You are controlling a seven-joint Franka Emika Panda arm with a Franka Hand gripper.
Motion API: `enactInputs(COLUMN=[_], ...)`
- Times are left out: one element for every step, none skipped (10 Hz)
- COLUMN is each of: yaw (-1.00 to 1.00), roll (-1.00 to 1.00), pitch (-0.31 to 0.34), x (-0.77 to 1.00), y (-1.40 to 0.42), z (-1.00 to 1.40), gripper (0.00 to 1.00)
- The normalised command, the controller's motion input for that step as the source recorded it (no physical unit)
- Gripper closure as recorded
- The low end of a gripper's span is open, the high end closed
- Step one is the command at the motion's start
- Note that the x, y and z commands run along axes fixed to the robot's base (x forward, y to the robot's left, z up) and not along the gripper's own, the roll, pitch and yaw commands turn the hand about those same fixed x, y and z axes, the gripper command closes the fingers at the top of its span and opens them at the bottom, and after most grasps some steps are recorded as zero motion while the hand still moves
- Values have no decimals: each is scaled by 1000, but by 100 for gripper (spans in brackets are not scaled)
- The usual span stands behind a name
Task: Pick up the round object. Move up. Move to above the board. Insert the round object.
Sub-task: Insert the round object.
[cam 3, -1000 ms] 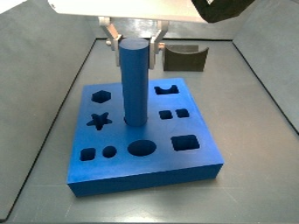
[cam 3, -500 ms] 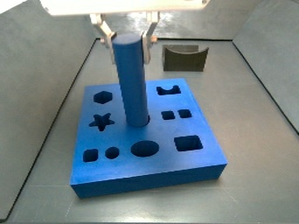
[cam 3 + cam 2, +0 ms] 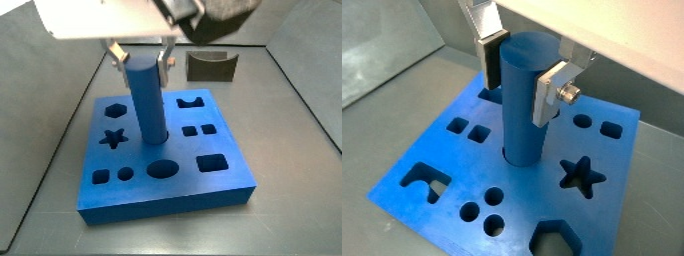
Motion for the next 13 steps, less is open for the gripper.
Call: enactInputs(yaw=[0, 0, 0, -3, -14, -23, -34, -11, -20, 0, 0, 0, 0], roll=[0, 0, 0, 0, 0, 0, 3, 0, -214, 0, -6, -166, -29], pitch=[6, 14, 14, 9, 9, 17, 43, 180, 0, -43, -451, -326, -251], x=[-17, -26, -26, -9, 0, 0, 66, 323, 129, 0, -77, -49, -17], y=[0, 0, 0, 6, 17, 6, 0, 0, 0, 0, 0, 6, 0], z=[-1000, -1000, -1000, -1000, -1000, -1000, -1000, -1000, -123, 0, -163, -103, -80], gripper=[100, 100, 100, 100, 100, 100, 100, 100, 100, 100, 100, 100, 100])
